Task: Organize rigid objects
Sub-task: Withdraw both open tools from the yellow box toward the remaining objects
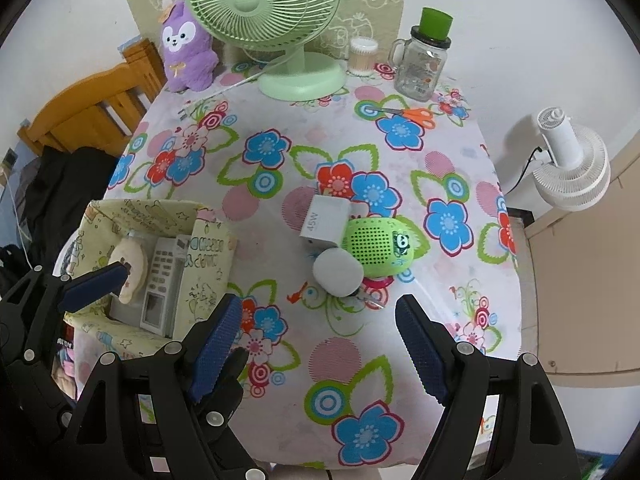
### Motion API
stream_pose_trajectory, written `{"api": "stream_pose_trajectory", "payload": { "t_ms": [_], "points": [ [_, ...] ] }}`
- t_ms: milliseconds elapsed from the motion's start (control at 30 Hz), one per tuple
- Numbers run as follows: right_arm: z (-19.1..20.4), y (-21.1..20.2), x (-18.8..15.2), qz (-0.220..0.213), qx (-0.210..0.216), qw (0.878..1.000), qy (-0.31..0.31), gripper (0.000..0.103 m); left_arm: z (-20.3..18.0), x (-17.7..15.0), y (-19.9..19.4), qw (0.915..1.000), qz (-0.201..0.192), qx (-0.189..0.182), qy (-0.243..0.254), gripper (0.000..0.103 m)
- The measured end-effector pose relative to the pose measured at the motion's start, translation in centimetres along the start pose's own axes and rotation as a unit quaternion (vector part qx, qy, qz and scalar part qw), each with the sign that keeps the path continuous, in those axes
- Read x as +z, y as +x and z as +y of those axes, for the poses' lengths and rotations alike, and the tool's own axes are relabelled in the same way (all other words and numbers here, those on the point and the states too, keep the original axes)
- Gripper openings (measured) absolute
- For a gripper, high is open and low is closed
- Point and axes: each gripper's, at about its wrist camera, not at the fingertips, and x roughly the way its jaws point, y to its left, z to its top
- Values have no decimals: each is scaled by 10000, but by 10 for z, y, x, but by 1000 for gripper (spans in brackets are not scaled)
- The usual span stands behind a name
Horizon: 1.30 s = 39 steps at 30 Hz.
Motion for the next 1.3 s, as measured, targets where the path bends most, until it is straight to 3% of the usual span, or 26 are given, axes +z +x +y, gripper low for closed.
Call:
{"api": "stream_pose_trajectory", "payload": {
  "t_ms": [433, 800, 1300],
  "points": [
    [-33, 0, 1, -15, 20, 10000, 75, 81, -27, 12, 0, 9993, -243, 175, 241, 98],
    [-58, 6, -2, -48, 143, 9999, -51, 81, -49, 15, 9, 9989, -317, -56, 340, 98],
    [-85, 28, -15, -200, 412, 9979, -452, 81, -65, 7, 41, 9996, -9, -203, 183, 97]
  ]
}}
